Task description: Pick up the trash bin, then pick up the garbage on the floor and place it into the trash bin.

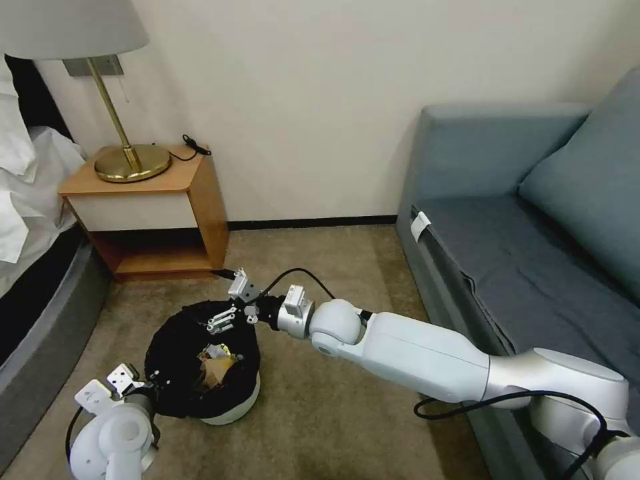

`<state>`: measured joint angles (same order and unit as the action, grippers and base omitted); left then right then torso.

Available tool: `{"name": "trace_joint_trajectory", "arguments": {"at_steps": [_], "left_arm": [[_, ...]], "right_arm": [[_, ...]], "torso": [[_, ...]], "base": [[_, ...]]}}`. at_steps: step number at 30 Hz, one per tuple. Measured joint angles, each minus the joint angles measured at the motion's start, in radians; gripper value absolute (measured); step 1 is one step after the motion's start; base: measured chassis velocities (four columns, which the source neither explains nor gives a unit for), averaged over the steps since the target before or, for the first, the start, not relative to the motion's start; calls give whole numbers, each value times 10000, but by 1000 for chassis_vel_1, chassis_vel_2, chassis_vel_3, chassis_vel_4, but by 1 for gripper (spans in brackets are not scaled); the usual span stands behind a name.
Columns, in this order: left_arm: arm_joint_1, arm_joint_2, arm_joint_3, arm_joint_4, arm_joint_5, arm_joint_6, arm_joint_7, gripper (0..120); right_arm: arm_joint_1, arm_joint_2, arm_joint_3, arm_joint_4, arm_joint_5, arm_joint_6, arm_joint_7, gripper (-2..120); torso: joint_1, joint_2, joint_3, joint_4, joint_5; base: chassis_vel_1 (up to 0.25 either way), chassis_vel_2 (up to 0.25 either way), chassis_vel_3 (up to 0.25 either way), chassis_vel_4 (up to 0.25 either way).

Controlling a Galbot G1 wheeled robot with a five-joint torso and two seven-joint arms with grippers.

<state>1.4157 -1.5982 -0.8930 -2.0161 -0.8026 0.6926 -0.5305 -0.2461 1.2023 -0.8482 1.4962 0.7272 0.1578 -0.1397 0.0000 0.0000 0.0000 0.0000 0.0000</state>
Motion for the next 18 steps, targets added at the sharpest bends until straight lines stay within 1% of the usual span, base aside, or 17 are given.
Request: {"name": "trace_joint_trajectory", "arguments": {"at_steps": [1,2,6,7,9,11,12,13,14,15,16,17,18], "left_arm": [[8,-1,0,2,62,-38,66,12],[8,-1,0,2,62,-38,66,12],[86,-5,9,-37,378,-129,349,32],[86,-5,9,-37,378,-129,349,32],[199,-10,9,-168,1037,-316,796,41],[318,-21,0,-335,1889,-508,1267,51],[318,-21,0,-335,1889,-508,1267,51],[413,-22,-26,-436,2421,-728,1716,53],[413,-22,-26,-436,2421,-728,1716,53],[555,-20,-88,-584,3058,-1047,2421,61],[818,30,-224,-758,4177,-2757,4637,74],[832,53,-268,-765,4391,-3223,5084,77],[832,53,-268,-765,4391,-3223,5084,77]], "right_arm": [[-10,-5,0,-2,-1,3,9,100],[-10,-5,0,-2,-1,3,9,100],[-33,-12,-1,-7,-4,10,70,100],[-33,-12,-1,-7,-4,10,70,100],[-37,-31,3,-6,-4,10,105,100],[-38,-64,20,3,0,9,116,100],[-38,-64,20,3,0,9,116,100],[-41,-102,40,24,9,10,120,100],[-41,-102,40,24,9,10,120,100],[-69,-180,121,78,37,6,121,100],[-289,-507,583,246,137,-64,189,100],[-383,-635,756,325,169,-114,278,100],[-383,-635,756,325,169,-114,278,100]], "torso": [[0,0,0,0,2],[0,0,0,0,2],[0,0,0,0,0],[0,0,0,0,0],[0,0,0,0,0],[0,0,-1,0,0],[0,0,-1,0,0],[0,0,0,1,0],[0,0,0,1,0],[0,0,0,2,0],[0,0,-1,3,0],[0,0,0,3,3],[0,0,0,3,3]], "base": [[0,0,0,0],[0,0,0,0],[0,0,0,0],[0,0,0,0],[0,0,0,0],[0,0,0,0],[0,0,0,0],[0,0,0,0],[0,0,0,0],[0,0,0,0],[0,0,0,0],[0,0,0,0],[0,0,0,0]]}}
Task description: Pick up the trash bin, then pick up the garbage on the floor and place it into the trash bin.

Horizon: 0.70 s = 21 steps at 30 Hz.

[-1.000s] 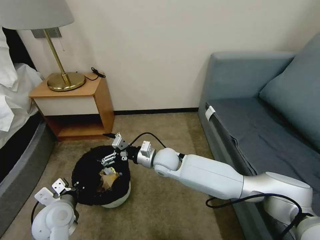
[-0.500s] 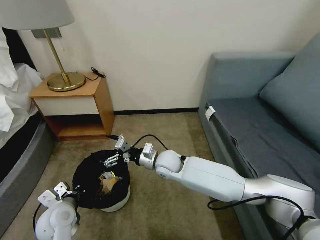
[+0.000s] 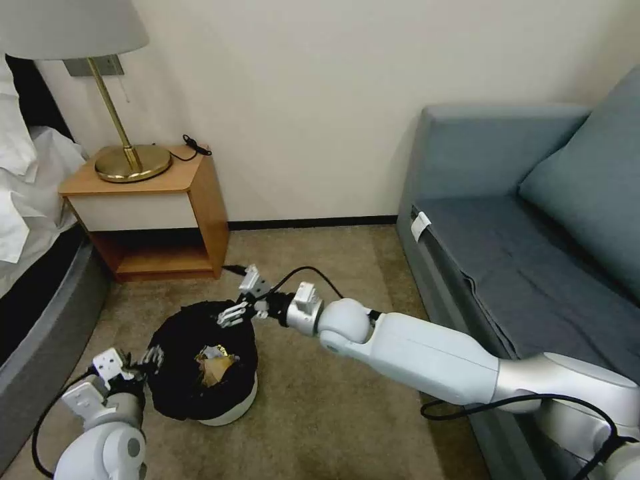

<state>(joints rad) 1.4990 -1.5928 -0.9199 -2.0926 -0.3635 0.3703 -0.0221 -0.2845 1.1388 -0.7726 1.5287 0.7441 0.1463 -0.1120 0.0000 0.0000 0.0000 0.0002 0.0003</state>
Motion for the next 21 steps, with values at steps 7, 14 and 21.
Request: {"name": "trace_joint_trajectory", "arguments": {"at_steps": [7,14,21], "left_arm": [[73,347,-37,-200,492,-1603,1917,100],[288,658,178,-502,845,-2059,3175,100],[346,680,400,-956,1247,-1986,3355,100]], "right_arm": [[-1484,-1592,2725,2082,250,-1057,1835,100],[-3873,-2502,6461,4326,-952,-2528,3713,100],[-7381,-1754,9657,6693,-1996,-3033,4587,100]], "torso": [[0,0,0,-3,0],[0,0,-1,-2,-1],[-1,0,-2,-4,-4]], "base": [[0,0,0,0],[0,0,0,0],[0,0,0,0]]}}
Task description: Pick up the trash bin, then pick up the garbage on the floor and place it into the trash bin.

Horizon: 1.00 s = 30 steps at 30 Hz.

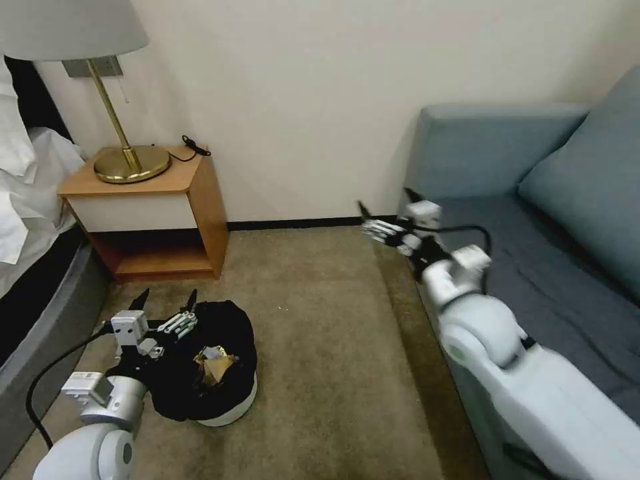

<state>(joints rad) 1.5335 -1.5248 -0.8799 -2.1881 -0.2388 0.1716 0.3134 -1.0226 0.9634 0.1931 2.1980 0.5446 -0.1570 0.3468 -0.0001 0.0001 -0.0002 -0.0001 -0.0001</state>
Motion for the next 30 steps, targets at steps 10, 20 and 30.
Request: {"name": "trace_joint_trajectory", "arguments": {"at_steps": [10,20,30], "left_arm": [[239,52,358,-435,87,309,-451,100],[388,287,592,-583,-74,477,-721,100],[422,407,837,-121,330,-315,-1153,100]], "right_arm": [[-3351,2530,1483,1191,-2163,-44,265,100],[-4286,3754,1581,1467,-3705,-23,254,100],[-4672,3880,1609,1458,-4077,320,152,100]], "torso": [[0,0,1,-1,2],[0,1,1,2,-1],[0,0,2,2,-1]], "base": [[0,0,0,0],[0,0,0,0],[0,0,0,0]]}}
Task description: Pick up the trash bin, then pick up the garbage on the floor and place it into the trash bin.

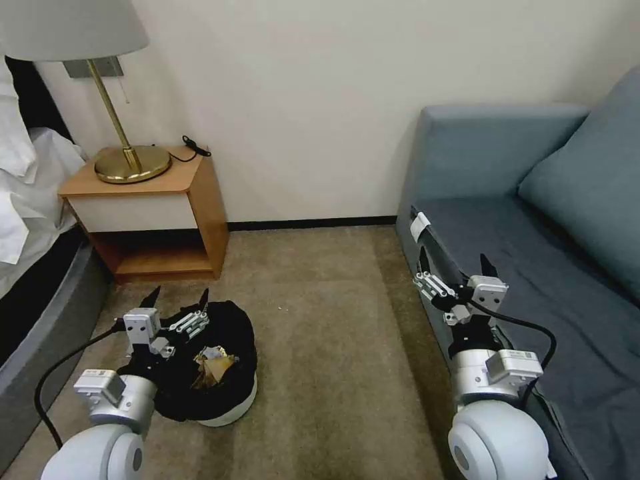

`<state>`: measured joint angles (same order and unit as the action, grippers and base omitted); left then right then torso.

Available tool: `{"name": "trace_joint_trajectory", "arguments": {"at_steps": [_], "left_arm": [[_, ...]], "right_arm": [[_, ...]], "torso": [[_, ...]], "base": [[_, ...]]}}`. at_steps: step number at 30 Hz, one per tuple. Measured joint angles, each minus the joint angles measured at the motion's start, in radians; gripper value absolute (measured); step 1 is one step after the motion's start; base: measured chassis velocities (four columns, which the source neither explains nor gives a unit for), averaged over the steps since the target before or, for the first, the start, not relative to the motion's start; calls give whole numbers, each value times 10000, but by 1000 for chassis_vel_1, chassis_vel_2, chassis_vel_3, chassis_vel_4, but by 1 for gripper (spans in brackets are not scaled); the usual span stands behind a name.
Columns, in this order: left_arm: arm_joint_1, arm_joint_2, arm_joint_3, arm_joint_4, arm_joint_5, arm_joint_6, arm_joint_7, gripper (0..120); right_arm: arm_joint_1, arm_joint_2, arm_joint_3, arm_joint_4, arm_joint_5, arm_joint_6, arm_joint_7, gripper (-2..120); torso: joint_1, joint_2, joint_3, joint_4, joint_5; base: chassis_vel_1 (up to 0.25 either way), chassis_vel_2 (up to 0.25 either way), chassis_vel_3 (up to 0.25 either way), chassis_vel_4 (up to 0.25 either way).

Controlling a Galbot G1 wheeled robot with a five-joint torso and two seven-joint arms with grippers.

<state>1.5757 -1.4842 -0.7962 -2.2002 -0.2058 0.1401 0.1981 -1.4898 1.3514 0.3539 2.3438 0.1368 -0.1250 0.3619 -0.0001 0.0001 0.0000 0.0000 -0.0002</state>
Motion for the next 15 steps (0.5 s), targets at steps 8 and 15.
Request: {"name": "trace_joint_trajectory", "arguments": {"at_steps": [8,15], "left_arm": [[110,-17,119,-102,27,-136,-362,100],[111,-19,116,-121,29,-139,-371,100]], "right_arm": [[-148,101,-78,-39,-107,128,-19,100],[-155,106,-93,-40,-112,100,-10,100]], "torso": [[0,0,0,0,2],[0,0,0,0,1]], "base": [[0,0,0,0],[0,0,0,0]]}}
